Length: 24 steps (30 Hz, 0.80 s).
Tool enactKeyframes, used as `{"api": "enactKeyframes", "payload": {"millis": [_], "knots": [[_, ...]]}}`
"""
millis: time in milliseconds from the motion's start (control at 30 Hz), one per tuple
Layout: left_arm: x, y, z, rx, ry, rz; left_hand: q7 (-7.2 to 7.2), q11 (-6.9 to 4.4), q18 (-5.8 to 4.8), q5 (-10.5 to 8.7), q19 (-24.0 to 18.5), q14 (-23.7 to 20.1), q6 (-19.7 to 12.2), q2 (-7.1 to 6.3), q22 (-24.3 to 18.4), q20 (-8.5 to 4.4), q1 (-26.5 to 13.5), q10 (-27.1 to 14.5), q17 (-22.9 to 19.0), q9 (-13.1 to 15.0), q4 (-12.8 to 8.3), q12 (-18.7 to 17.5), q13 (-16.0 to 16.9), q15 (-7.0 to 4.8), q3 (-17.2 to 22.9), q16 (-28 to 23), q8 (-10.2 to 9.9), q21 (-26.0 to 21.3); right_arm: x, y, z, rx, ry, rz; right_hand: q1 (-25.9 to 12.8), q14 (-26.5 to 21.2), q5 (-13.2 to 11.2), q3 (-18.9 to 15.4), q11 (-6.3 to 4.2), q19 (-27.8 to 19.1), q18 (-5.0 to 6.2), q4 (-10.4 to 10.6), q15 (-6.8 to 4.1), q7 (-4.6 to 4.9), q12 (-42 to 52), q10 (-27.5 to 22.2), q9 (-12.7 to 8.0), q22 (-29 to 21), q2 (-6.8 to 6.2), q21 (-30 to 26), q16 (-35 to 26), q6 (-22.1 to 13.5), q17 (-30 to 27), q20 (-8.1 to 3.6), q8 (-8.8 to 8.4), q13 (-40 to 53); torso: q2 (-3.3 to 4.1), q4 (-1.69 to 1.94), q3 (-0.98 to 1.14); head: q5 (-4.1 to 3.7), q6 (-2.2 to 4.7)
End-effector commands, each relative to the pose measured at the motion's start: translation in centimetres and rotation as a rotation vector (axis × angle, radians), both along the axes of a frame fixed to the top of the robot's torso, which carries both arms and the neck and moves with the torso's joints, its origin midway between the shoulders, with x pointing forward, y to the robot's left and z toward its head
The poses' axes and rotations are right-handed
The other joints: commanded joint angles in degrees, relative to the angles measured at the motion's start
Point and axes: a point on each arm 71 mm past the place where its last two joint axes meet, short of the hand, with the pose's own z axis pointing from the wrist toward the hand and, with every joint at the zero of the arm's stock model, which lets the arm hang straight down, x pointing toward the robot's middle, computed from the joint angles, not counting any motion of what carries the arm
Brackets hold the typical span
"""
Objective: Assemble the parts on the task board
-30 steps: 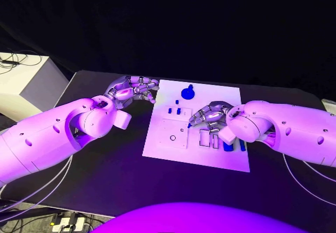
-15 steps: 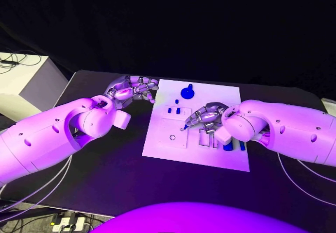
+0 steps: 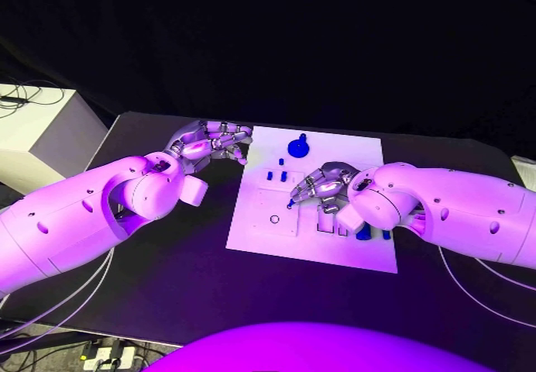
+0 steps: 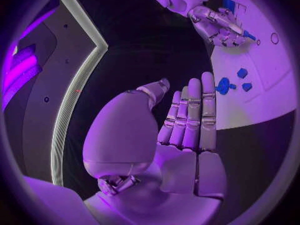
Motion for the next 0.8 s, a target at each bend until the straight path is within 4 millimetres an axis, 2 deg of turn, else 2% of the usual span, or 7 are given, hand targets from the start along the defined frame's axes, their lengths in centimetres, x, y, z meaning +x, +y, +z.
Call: {"api": "enactKeyframes", "payload": {"millis": [33,233,500,800], "knots": [[-0.11,-0.23,0.09,-0.002,-0.008,-0.021,0.9,-0.09,0.72,-0.06,0.2,-0.13,-0.37,0.16,-0.07,0.03,0.4,-0.29,0.06,-0.05,0.1,0.39,-0.09,0.1,-0.23,-0.25,0.38,-0.2,0.06,0.17,0.02,-0.032,-0.065,0.012,0.35,0.88,0.17,0.03,-2.48,3.85,-0.9,-0.36,-0.1,-0.08,0.4,2.75,0.07,4.46,0.18,-0.08,-0.22,-0.44,0.05,-0.29,0.25,0.1,0.06,0.07,0.01,-0.02,-0.02],[-0.1,-0.2,0.09,-0.002,-0.008,-0.021,0.9,-0.09,0.72,-0.06,0.2,-0.13,-0.37,0.16,-0.07,0.03,0.4,-0.29,0.06,-0.05,0.1,0.39,-0.09,0.1,-0.23,-0.25,0.38,-0.2,0.13,0.15,-0.16,-0.05,-0.072,0.012,0.35,0.88,0.17,0.03,-2.48,3.85,-0.9,-0.36,-0.1,-0.08,0.4,2.75,0.07,4.46,0.18,-0.08,-0.22,-0.44,0.05,-0.29,0.25,0.1,0.02,0.04,-0.04,-0.07,-0.16],[-0.11,-0.22,0.09,-0.002,-0.007,-0.022,0.9,-0.09,0.72,-0.06,0.2,-0.13,-0.37,0.16,-0.07,0.03,0.4,-0.29,0.06,-0.05,0.1,0.39,-0.09,0.1,-0.23,-0.25,0.38,-0.2,0.28,0.03,-0.37,-0.067,-0.076,0.001,0.38,0.88,0.18,0.02,-2.48,3.86,-0.91,-0.41,-0.09,-0.08,0.38,2.75,0.12,4.5,0.2,-0.01,-0.25,-0.48,0.01,-0.29,0.28,0.12,0.02,0.04,0.01,-0.03,-0.29],[-0.13,-0.26,0.06,0.001,-0.005,-0.027,0.92,-0.07,0.72,-0.07,0.22,-0.19,-0.48,0.12,-0.18,0.06,0.44,-0.39,0.08,-0.09,0.22,0.51,-0.13,0.12,-0.33,-0.29,0.52,-0.35,0.23,0.18,-0.43,-0.07,-0.08,0.003,0.39,0.88,0.18,0.02,-2.47,3.86,-0.91,-0.44,-0.09,-0.07,0.37,2.75,0.16,4.5,0.22,-0.02,-0.27,-0.5,-0.01,-0.29,0.3,0.13,0.02,0.03,-0.02,-0.03,-0.33]]}}
